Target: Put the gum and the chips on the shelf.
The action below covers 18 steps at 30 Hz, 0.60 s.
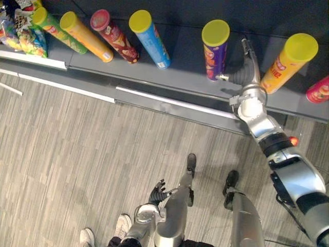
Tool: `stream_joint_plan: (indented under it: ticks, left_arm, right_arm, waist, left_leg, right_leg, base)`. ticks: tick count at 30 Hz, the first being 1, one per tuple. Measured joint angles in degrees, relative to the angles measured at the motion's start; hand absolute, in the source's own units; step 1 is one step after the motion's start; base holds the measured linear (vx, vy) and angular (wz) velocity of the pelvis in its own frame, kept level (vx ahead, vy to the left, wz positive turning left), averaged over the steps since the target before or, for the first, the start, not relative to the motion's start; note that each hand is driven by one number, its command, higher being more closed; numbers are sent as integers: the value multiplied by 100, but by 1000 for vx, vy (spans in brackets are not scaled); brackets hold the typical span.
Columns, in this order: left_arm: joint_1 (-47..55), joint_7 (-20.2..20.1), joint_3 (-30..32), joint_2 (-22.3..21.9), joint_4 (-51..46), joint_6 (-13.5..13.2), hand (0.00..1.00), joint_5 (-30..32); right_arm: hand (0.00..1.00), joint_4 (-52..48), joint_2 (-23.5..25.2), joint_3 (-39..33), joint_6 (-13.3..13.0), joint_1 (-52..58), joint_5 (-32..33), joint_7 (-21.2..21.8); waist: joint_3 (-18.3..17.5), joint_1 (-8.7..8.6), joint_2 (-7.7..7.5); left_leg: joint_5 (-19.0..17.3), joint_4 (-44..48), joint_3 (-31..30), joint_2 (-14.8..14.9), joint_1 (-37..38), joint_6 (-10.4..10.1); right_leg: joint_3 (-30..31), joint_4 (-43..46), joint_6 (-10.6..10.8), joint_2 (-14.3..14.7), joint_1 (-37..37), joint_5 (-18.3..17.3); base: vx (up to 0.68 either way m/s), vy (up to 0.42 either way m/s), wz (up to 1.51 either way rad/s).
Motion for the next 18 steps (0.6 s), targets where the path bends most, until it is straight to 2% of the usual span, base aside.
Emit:
stream_joint_plan:
  ticks: [7, 11, 16, 18]
  left_arm:
    - [53, -33, 22, 5, 12, -101, 0, 17]
    - [124, -27, 65, 7, 17, -101, 0, 208]
    - [188, -34, 264, 0, 198, -86, 0, 220]
    - [202, -51, 377, 0, 263, -84, 0, 213]
  right_arm:
    - [0, -302, 94, 1, -7, 298, 20, 11]
    - [0, -588, 195, -32, 2, 605, 249, 10]
    - [0, -1473, 681, -35, 14, 1225, 378, 9]
    - [0, -1687, 859, -18, 21, 1542, 386, 6]
  waist:
    - [0, -105, -1]
    - [2, -180, -6]
    - [-15, -390, -52]
    - [-57, -407, -147]
  left_leg:
    - [-40, -4, 120, 0, 188, 25]
    - [-44, -5, 125, -2, 263, 30]
    - [-126, -7, 240, 5, 404, 18]
    - [-167, -7, 312, 7, 463, 29]
  right_leg:
    - [76, -22, 2, 5, 147, 0]
    - [78, -64, 17, 7, 246, 10]
    - [165, -212, 75, 32, 401, 45]
    - [227, -246, 75, 38, 433, 57]
  base:
    - [33, -15, -6]
    - [27, -10, 0]
    - [41, -9, -10]
    - [62, -4, -15]
